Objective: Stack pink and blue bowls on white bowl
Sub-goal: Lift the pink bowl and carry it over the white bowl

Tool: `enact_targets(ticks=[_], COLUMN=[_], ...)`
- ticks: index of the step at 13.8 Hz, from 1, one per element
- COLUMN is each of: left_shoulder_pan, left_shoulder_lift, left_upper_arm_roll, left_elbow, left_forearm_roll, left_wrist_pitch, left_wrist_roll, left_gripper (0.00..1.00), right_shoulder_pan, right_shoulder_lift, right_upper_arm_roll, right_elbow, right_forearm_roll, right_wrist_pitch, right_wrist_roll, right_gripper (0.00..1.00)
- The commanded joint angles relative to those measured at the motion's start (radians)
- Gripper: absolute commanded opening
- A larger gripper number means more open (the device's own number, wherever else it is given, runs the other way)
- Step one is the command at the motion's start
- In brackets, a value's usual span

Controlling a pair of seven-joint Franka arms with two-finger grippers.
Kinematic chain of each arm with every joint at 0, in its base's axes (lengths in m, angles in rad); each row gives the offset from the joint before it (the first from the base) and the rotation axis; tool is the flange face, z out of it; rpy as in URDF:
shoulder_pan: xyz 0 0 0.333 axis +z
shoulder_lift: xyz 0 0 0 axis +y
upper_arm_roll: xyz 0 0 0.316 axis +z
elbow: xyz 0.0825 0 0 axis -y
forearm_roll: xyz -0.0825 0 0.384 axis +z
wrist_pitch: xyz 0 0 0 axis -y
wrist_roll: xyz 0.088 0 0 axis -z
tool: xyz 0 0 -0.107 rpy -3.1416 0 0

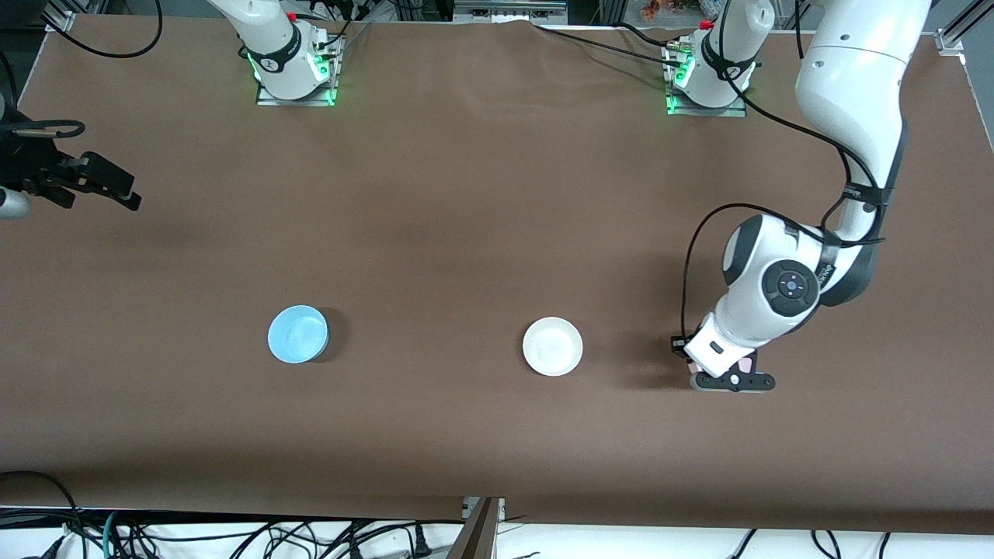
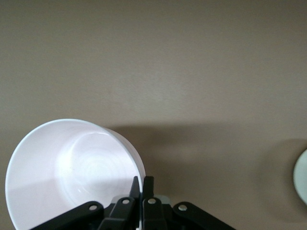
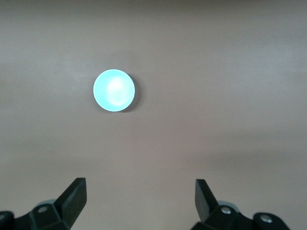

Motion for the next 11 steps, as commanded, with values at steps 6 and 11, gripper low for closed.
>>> enact_targets(ticks=[6,11], left_shoulder_pan=[-0.126,-0.226], left_shoulder_lift=[-0.011,-0.002], left_upper_arm_roll=[0.008,0.018], left_elbow=[0.085,0.100], left_forearm_roll=[0.019,0.020], left_wrist_pitch=[-0.104,-0.122], left_wrist_roll=[-0.249,-0.397], left_gripper=[0.00,0.00], right_shoulder_pan=[-0.008,-0.008], right_shoulder_lift=[0.002,0.002], right_upper_arm_roll=[-0.003,-0.001], right_elbow=[0.018,0.018], right_forearm_roll=[0.014,0.014], right_wrist_pitch=[-0.016,-0.016], right_wrist_roll=[-0.006,-0.004], right_gripper=[1.00,1.00])
